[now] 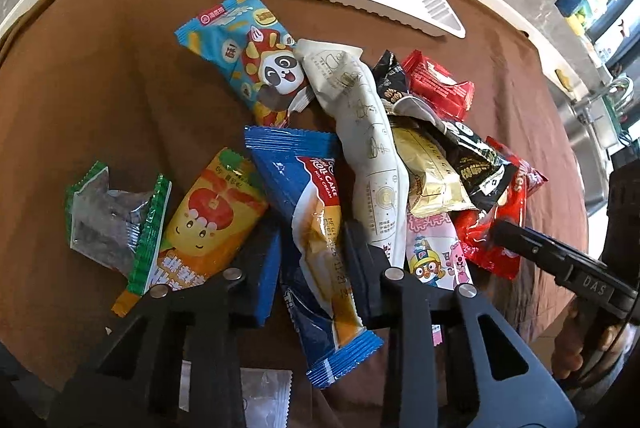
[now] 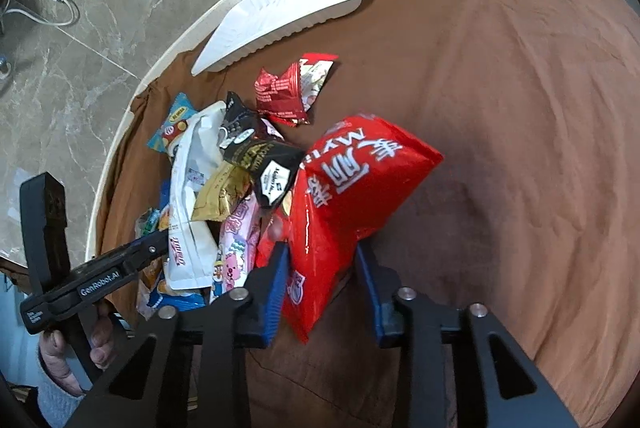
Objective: Organize snacks
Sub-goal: 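Grasp the blue cake bar with the left tool while the right tool grasps the red chocolate bag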
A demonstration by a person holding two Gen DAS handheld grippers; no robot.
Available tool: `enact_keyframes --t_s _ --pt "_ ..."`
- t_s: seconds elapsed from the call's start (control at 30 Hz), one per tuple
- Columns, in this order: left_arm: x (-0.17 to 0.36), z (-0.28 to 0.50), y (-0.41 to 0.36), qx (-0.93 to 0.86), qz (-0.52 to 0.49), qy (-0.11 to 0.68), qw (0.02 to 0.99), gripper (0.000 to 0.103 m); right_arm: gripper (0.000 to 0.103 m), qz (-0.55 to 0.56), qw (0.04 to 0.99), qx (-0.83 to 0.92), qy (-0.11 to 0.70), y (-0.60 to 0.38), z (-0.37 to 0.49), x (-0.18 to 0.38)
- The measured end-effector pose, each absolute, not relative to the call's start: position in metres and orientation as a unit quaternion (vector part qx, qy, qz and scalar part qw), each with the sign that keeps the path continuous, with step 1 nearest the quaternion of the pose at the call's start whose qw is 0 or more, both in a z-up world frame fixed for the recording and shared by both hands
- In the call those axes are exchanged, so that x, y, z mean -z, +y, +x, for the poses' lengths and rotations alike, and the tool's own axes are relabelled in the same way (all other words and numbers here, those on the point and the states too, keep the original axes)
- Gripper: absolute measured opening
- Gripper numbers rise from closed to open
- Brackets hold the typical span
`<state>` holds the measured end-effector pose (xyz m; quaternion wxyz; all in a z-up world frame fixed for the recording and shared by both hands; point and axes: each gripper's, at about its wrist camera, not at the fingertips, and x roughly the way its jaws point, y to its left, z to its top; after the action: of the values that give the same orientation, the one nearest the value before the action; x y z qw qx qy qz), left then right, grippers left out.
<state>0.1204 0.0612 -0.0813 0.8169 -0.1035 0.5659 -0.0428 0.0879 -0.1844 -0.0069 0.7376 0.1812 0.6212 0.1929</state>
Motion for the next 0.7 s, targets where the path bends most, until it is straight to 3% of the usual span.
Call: enact_keyframes --t_s 0.17,0.7 --pt "0.079 0.118 0.065 0.047 -0.112 0.566 0.816 0.027 0.019 0.208 0.729 -0.215 0.616 -0.193 0.091 0.004" --pt "0.031 0.092 0.088 0.038 -0.151 0.547 0.823 0.026 0.016 0.241 0.725 -0.258 0.591 -0.231 0.094 -0.022"
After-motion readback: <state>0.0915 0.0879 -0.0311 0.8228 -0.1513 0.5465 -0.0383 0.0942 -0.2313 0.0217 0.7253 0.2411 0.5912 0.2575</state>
